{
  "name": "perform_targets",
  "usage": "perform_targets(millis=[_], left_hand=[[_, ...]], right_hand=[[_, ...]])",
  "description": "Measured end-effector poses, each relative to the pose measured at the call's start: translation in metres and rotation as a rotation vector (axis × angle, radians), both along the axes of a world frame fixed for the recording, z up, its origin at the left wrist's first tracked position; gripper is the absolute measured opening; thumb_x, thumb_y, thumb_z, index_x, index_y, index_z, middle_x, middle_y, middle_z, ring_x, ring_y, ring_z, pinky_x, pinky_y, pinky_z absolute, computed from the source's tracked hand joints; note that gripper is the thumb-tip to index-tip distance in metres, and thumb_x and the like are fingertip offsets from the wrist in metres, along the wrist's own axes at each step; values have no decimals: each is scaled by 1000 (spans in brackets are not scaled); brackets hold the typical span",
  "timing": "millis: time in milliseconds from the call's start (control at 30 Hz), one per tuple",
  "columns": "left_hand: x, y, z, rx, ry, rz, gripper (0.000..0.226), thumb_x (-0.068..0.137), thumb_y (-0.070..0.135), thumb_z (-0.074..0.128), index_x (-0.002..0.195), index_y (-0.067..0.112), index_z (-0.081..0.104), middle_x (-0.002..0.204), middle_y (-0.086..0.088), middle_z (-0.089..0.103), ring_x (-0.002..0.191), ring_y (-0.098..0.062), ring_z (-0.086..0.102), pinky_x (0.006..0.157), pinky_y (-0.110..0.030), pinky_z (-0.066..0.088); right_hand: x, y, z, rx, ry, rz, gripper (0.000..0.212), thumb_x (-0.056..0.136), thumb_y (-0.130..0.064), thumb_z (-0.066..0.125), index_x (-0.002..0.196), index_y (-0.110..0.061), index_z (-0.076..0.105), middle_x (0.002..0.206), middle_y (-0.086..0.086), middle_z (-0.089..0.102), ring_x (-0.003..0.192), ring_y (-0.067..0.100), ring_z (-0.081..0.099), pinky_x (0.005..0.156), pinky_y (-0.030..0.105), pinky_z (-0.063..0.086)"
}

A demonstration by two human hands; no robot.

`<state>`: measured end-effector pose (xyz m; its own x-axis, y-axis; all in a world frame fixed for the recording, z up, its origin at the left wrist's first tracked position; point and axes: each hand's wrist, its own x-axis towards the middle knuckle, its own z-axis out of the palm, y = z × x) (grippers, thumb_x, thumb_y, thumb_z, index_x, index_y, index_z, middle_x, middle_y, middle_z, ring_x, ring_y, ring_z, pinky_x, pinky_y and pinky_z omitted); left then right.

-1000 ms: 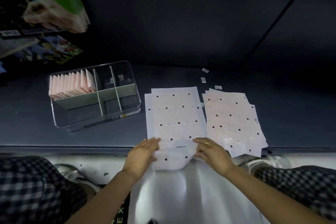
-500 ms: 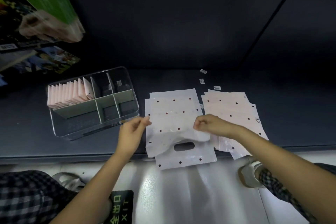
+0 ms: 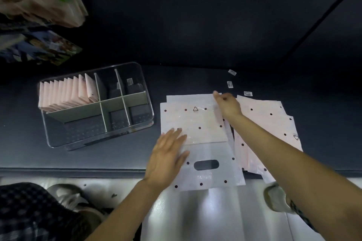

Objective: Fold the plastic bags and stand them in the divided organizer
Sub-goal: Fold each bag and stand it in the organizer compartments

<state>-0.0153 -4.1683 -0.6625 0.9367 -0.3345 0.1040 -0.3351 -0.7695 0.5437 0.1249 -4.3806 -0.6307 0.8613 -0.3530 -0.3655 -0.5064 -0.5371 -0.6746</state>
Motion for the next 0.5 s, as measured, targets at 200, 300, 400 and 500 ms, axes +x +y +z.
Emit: perform_targets(millis=[200, 300, 400, 500], left_hand=[[0, -2, -26, 373, 67, -188, 67, 95, 53, 19, 149, 14, 20, 157, 0, 9, 145, -21, 0, 117, -43, -4], [-1, 2, -38, 423, 107, -207, 68, 93, 58, 11, 150, 21, -2, 154, 8, -13, 139, -14, -24, 112, -38, -20], [0, 9, -38, 434, 127, -241, 70, 90, 62, 5, 149, 26, -7, 153, 10, -17, 139, -13, -26, 112, -38, -21], [0, 26, -37, 454, 122, -219, 69, 89, 63, 4, 149, 31, -8, 153, 13, -18, 139, -10, -25, 112, -34, -23]], right_hand=[[-63, 6, -25, -327, -396, 491, 26, 89, -22, 62, 111, -10, 62, 113, 7, 61, 108, 26, 51, 91, 35, 43], [-95, -1, -37, -409, -418, 845, 22, 81, -22, 72, 101, -14, 73, 111, 4, 68, 105, 25, 60, 88, 31, 47], [-111, -16, -45, -387, -450, 812, 17, 82, -17, 72, 98, -21, 76, 116, -4, 68, 112, 16, 60, 92, 28, 50], [-117, -29, -50, -341, -390, 703, 20, 88, -20, 65, 106, -26, 73, 124, -13, 62, 122, 2, 48, 100, 15, 37]])
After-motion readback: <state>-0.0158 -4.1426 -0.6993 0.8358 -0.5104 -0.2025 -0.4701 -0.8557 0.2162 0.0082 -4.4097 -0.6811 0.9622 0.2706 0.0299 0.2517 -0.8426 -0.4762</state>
